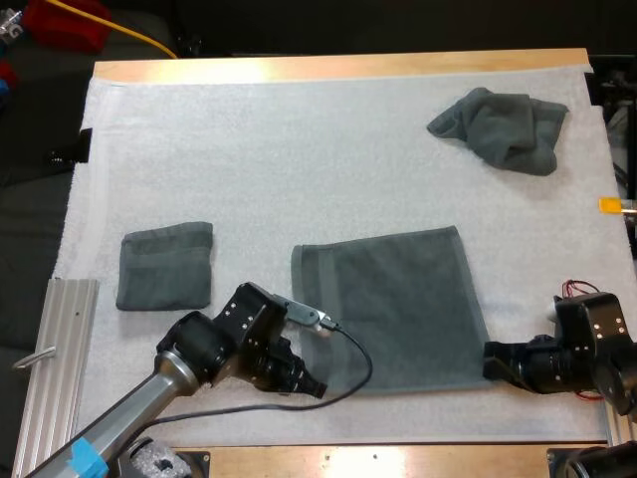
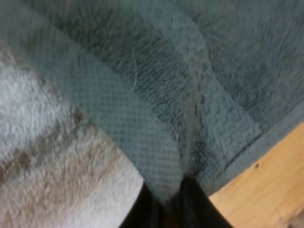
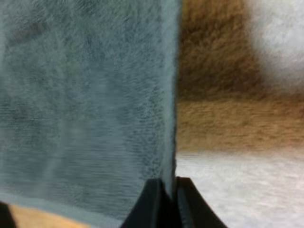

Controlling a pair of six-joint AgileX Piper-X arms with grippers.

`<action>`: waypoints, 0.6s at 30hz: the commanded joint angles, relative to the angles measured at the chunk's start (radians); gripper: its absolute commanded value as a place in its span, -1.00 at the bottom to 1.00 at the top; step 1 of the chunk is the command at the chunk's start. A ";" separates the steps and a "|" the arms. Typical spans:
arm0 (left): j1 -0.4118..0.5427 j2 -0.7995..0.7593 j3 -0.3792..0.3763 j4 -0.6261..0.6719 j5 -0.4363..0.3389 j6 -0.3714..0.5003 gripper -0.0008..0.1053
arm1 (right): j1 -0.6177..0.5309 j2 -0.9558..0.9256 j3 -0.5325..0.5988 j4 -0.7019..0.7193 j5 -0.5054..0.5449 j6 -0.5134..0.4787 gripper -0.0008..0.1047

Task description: Pick towel from pile, fold and stack

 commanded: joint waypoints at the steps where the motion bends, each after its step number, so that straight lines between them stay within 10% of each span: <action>1: 0.015 0.000 -0.005 -0.023 0.014 -0.009 -0.98 | -0.001 -0.007 -0.008 -0.035 -0.030 0.031 -0.98; 8: 0.195 0.014 -0.005 -0.142 0.161 -0.070 -0.98 | -0.001 -0.002 -0.008 -0.358 -0.074 0.317 -0.98; 18: 0.366 0.128 -0.005 -0.333 0.315 -0.188 -0.98 | -0.001 0.174 -0.008 -0.657 -0.103 0.457 -0.98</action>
